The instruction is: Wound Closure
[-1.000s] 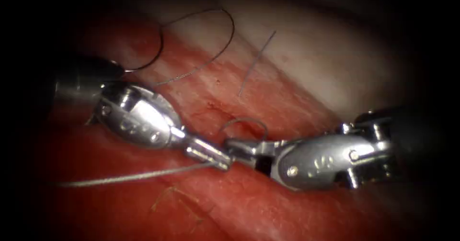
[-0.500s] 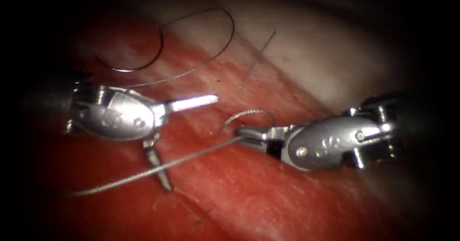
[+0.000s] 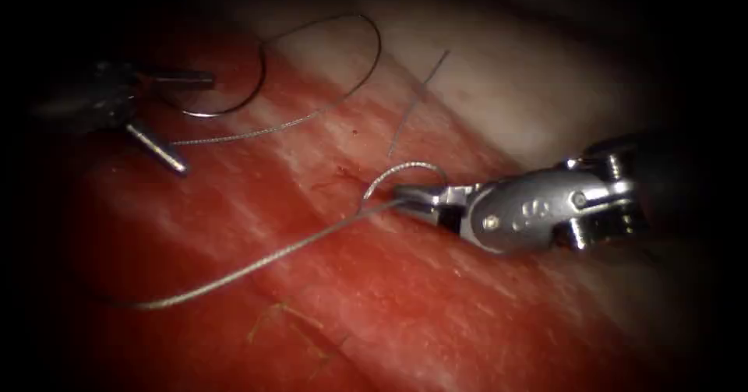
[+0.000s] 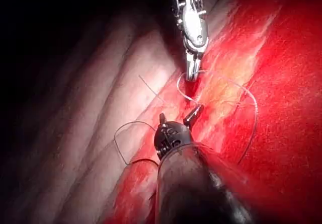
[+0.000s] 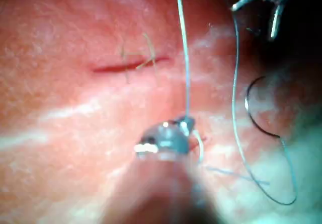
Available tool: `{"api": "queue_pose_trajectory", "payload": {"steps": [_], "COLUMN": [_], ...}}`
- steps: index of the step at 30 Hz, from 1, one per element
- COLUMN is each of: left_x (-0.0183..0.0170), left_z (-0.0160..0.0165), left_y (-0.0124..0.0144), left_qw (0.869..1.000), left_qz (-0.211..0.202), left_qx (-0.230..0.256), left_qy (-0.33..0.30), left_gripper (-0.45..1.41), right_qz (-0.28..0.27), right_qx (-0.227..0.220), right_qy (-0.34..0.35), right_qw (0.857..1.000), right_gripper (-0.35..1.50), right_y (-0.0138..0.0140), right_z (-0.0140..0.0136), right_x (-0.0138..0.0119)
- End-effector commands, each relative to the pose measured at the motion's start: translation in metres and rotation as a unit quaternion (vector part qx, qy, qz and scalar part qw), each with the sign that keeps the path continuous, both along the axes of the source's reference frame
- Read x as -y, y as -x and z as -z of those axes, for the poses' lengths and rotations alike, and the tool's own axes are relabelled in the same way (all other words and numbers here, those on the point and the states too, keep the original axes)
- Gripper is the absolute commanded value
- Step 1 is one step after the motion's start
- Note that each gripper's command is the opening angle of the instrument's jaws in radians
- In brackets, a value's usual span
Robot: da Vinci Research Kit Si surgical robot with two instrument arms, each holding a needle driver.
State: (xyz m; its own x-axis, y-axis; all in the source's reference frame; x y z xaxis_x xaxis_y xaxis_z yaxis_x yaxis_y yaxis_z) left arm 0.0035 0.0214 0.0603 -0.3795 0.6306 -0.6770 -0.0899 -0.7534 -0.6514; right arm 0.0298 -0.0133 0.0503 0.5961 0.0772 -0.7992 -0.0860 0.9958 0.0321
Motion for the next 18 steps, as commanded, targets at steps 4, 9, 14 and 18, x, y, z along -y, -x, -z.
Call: {"api": "queue_pose_trajectory", "payload": {"steps": [4,9,14,18], "left_x": [0.0037,0.0056,0.0065,0.0082], "left_z": [0.0007,0.0026,0.0032,0.0021], "left_y": [0.0012,0.0024,0.0026,0.003], "left_qw": [0.999,0.995,0.994,0.994], "left_qz": [-0.02,-0.043,-0.048,-0.062], "left_qx": [0.016,0.047,0.049,0.031], "left_qy": [-0.035,-0.078,-0.088,-0.079], "left_gripper": [1.0,1.11,1.08,1.0], "right_qz": [-0.002,-0.004,-0.002,-0.002], "right_qx": [0.002,0.005,0.006,0.006], "right_qy": [0.0,-0.001,-0.002,-0.002], "right_qw": [1.0,1.0,1.0,1.0], "right_gripper": [-0.35,-0.35,-0.35,-0.35], "right_y": [-0.0009,-0.0012,-0.0012,-0.0011], "right_z": [-0.0005,-0.0006,-0.0006,-0.0005], "right_x": [0.0003,0.0001,0.0001,0.0]}}
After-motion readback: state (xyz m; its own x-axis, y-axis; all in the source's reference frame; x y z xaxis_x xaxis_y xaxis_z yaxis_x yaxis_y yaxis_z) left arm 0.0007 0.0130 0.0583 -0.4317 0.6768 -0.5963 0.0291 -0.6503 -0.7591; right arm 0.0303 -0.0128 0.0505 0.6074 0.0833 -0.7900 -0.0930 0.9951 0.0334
